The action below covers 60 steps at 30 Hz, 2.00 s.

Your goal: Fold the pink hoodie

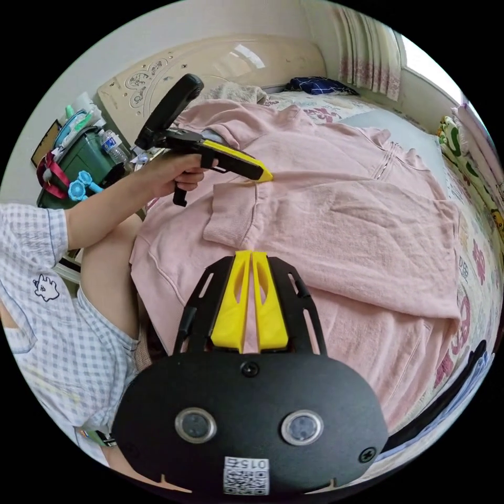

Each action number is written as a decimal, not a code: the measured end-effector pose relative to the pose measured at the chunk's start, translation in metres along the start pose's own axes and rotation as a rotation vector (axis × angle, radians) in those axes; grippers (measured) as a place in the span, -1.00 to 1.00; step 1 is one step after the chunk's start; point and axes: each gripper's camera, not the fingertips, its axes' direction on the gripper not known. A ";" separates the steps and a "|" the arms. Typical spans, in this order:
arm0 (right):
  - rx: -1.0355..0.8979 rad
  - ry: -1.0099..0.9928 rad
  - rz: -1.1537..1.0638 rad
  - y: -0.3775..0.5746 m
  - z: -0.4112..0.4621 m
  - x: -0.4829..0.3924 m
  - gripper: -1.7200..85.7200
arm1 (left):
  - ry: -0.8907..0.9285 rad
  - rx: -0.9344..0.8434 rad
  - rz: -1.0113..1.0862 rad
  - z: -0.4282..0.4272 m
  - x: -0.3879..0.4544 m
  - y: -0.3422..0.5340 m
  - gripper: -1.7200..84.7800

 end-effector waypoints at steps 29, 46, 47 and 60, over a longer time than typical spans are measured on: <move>-0.112 0.003 -0.137 0.035 0.094 -0.041 -0.97 | -0.463 0.581 -1.076 -0.326 -0.395 0.197 -0.67; -0.063 0.033 -0.125 0.023 0.072 -0.047 -0.97 | -0.442 0.561 -1.050 -0.323 -0.357 0.209 -0.64; -0.063 0.029 -0.123 0.021 0.070 -0.046 -0.97 | -0.439 0.560 -1.047 -0.320 -0.356 0.208 -0.64; -0.069 -0.093 -0.056 -0.032 0.002 -0.007 -0.97 | -0.361 0.686 -0.996 -0.327 -0.320 0.175 -0.87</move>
